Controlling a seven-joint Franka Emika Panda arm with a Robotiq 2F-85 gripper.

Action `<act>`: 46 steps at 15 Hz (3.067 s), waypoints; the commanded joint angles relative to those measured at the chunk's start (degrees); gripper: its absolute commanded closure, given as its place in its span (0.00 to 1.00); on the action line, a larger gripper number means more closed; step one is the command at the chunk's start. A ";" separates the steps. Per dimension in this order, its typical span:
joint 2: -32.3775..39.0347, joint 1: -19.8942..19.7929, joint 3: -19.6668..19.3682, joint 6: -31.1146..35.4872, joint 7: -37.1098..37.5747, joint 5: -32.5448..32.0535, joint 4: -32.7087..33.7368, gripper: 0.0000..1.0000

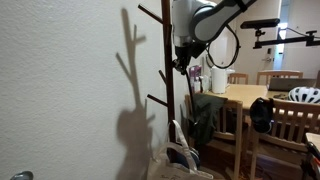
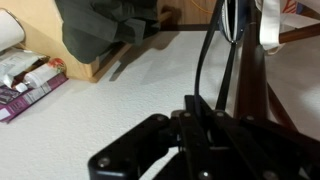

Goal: Move the blue bag from the right to the left hook

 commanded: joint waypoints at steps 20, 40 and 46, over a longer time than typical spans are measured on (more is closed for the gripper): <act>-21.52 -10.19 3.56 -8.16 23.00 -4.15 -9.98 0.97; -15.30 3.45 16.16 -41.09 -12.38 2.89 -4.93 0.97; -19.15 5.54 18.05 -53.30 -25.69 -1.94 0.06 0.97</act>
